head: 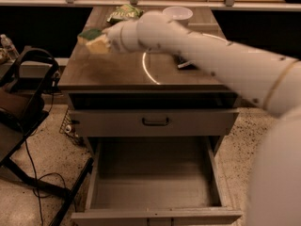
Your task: Place sponge into middle drawer
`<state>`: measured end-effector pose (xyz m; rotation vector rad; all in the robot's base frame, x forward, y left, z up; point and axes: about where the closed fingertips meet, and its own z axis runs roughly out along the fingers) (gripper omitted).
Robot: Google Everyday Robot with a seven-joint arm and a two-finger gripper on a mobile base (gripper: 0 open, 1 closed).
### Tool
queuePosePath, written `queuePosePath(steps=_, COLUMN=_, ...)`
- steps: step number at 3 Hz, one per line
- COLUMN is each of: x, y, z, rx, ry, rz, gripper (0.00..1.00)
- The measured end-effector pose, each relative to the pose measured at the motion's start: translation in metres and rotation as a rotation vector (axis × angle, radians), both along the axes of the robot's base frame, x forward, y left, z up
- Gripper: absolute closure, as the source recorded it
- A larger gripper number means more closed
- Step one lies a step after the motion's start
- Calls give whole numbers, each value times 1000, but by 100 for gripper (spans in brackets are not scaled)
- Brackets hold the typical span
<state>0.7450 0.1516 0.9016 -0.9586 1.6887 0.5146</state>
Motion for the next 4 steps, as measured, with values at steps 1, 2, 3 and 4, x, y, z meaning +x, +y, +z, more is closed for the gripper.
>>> queuePosePath(steps=1, x=-29, y=-69, z=88, rx=-91, ry=-37, rz=-48, gripper=100)
queuePosePath(steps=2, x=-44, y=-101, z=117, rx=-142, ry=-28, rz=-76, gripper=100)
queuePosePath(steps=3, x=-67, y=-132, z=115, rx=-182, ry=-6, rz=-72, gripper=100)
queuePosePath(steps=4, x=-100, y=-169, z=94, rx=-212, ry=18, rz=-59, gripper=100)
